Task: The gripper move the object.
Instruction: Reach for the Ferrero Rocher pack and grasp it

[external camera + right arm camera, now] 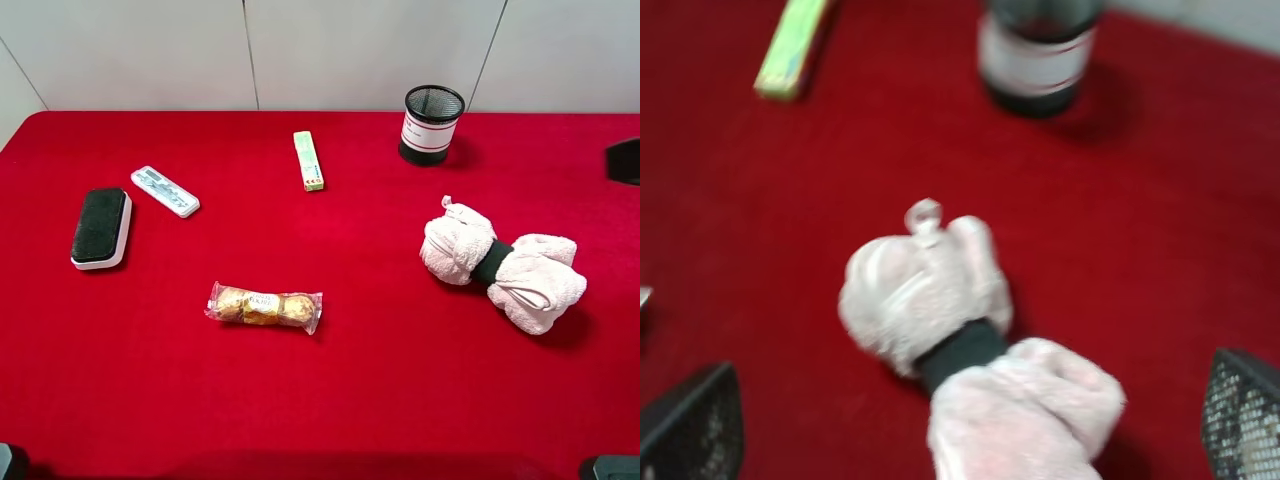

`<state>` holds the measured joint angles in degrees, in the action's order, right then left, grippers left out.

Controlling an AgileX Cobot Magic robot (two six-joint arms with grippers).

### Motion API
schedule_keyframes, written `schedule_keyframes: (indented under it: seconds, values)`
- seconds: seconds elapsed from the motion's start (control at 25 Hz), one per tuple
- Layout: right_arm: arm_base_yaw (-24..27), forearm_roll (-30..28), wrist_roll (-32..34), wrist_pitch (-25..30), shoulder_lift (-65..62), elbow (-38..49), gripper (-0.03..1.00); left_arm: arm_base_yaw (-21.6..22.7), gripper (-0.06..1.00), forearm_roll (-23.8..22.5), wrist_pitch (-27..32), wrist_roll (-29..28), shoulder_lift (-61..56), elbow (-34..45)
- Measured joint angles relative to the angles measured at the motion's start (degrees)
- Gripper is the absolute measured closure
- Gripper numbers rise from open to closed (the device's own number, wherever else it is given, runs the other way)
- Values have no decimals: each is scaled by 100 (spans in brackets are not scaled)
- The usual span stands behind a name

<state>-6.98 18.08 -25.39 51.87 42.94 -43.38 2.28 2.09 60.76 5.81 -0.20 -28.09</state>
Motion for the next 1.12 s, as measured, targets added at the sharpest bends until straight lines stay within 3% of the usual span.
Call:
schedule_keyframes:
  seconds: [0.4,0.76,1.12]
  values:
    - [-2060,42,-270,52,1706,-711,27,0,-4,0,0,0,0,0]
    - [-3891,-142,20,96,3074,-1214,27,0,-4,0,0,0,0,0]
    - [-5060,-853,566,364,4620,-2480,27,0,-4,0,0,0,0,0]
